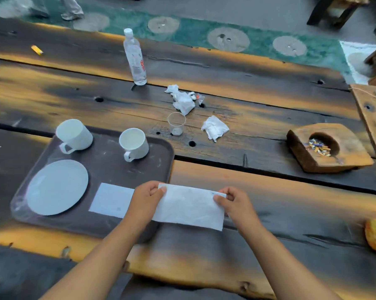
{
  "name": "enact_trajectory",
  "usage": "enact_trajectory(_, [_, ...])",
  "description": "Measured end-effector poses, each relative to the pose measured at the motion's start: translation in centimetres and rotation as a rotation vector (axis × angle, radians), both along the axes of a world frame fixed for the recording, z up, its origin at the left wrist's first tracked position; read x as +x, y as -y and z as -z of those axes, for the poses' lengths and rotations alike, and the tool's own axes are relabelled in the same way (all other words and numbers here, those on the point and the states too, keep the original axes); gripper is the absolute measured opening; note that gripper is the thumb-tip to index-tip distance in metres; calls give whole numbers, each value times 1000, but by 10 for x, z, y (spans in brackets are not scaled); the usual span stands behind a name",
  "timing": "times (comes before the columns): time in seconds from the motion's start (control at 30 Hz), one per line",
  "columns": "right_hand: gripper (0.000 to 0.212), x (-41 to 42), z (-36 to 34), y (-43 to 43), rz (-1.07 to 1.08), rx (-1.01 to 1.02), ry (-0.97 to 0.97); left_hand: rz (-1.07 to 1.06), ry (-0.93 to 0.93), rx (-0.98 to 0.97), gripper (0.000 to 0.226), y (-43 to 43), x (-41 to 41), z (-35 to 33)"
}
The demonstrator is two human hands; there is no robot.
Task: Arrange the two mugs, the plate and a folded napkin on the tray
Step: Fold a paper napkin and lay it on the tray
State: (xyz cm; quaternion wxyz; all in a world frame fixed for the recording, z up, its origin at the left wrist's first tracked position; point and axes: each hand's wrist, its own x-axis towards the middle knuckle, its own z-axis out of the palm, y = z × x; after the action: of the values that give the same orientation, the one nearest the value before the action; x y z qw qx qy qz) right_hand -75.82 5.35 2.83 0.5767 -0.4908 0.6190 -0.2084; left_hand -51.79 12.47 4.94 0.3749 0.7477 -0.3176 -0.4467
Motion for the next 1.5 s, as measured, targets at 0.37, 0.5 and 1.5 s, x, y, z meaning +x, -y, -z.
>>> enact_trajectory(0.37, [18, 127, 21, -18, -54, 90, -83, 44, 34, 175, 18, -20, 134, 30])
enact_trajectory(0.5, [20, 158, 32, -25, -84, 119, -124, 86, 29, 184, 12, -22, 169, 35])
enact_trajectory(1.5, [58, 218, 50, -44, -394, -193, -721, 464, 523, 180, 38, -20, 211, 77])
